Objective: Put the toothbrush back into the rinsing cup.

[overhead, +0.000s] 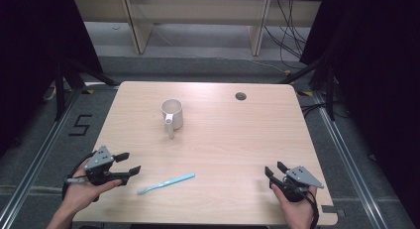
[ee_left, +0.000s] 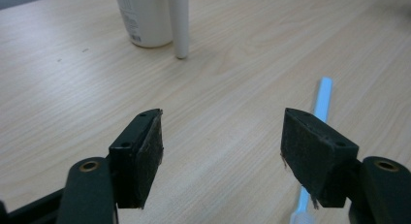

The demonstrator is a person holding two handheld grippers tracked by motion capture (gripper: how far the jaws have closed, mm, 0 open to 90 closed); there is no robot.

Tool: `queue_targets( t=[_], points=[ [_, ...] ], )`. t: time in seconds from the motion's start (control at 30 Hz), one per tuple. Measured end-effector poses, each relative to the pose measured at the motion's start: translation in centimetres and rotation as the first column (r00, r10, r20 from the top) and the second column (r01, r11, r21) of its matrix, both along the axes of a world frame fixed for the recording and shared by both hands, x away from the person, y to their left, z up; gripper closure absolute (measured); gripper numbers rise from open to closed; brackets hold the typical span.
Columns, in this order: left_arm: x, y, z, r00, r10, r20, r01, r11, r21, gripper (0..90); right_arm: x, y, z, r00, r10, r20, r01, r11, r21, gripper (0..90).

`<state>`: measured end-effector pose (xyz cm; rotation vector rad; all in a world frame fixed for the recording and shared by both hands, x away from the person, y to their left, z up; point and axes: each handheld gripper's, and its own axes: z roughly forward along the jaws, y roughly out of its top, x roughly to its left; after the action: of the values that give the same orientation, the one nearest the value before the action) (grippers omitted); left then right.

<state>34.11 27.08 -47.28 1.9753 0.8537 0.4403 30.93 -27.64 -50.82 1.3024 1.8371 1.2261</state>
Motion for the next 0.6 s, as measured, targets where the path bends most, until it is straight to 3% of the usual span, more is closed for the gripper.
queue_targets(
  t=[0.03,0.07,0.1,0.2,0.23,0.27,0.33,0.43,0.5,0.53,0.57,0.6],
  points=[
    [0.1,-0.3,0.0,0.9999,-0.009,-0.007,0.009,0.9999,0.005,30.8,0.1,-0.2,0.0,0.9999,0.011,0.005,-0.011,0.9998,-0.015,49.7],
    [0.3,-0.6,0.1,0.9998,-0.013,-0.011,0.014,0.9999,0.010,30.8,-0.2,0.1,0.2,0.9996,-0.009,-0.026,0.009,0.9999,0.007,50.0],
    [0.3,-0.6,0.1,0.9998,-0.013,-0.011,0.014,0.9999,0.010,30.8,-0.2,0.1,0.2,0.9996,-0.009,-0.026,0.009,0.9999,0.007,50.0],
    [0.8,-1.8,0.6,0.9975,-0.052,-0.049,0.054,0.9972,0.052,31.1,0.1,-0.4,0.4,0.9996,0.014,0.024,-0.012,0.9979,-0.063,52.2],
    [0.9,-2.1,0.7,0.9964,-0.064,-0.055,0.067,0.9961,0.057,31.1,0.1,-0.4,0.4,0.9996,0.015,0.023,-0.013,0.9977,-0.067,52.7],
    [1.0,-2.3,0.8,0.9953,-0.074,-0.061,0.078,0.9950,0.063,31.1,-0.1,-0.2,0.5,0.9999,0.004,-0.009,-0.004,0.9992,-0.040,53.1],
    [1.3,-2.9,1.2,0.9910,-0.108,-0.079,0.115,0.9892,0.091,30.5,0.0,-0.4,0.6,0.9999,0.013,0.006,-0.013,0.9972,-0.074,53.7],
    [1.5,-3.7,1.6,0.9865,-0.145,-0.077,0.154,0.9798,0.128,30.2,-0.1,-0.1,0.7,0.9997,0.008,-0.025,-0.009,0.9988,-0.047,55.0],
    [1.5,-4.0,1.7,0.9845,-0.158,-0.076,0.167,0.9756,0.142,30.2,0.0,-0.3,0.7,0.9998,0.017,-0.013,-0.018,0.9970,-0.075,55.0],
    [1.6,-4.5,2.1,0.9812,-0.179,-0.073,0.188,0.9690,0.160,30.2,0.1,-0.2,1.0,0.9994,0.029,-0.017,-0.031,0.9956,-0.089,54.2],
    [1.6,-4.7,2.3,0.9789,-0.190,-0.076,0.200,0.9648,0.170,30.4,0.0,0.2,1.0,0.9994,0.009,-0.032,-0.010,0.9983,-0.057,53.3],
    [1.6,-5.0,2.5,0.9767,-0.197,-0.085,0.210,0.9606,0.182,30.5,0.1,0.1,1.1,0.9998,0.016,-0.006,-0.017,0.9963,-0.085,52.1]
  ],
)
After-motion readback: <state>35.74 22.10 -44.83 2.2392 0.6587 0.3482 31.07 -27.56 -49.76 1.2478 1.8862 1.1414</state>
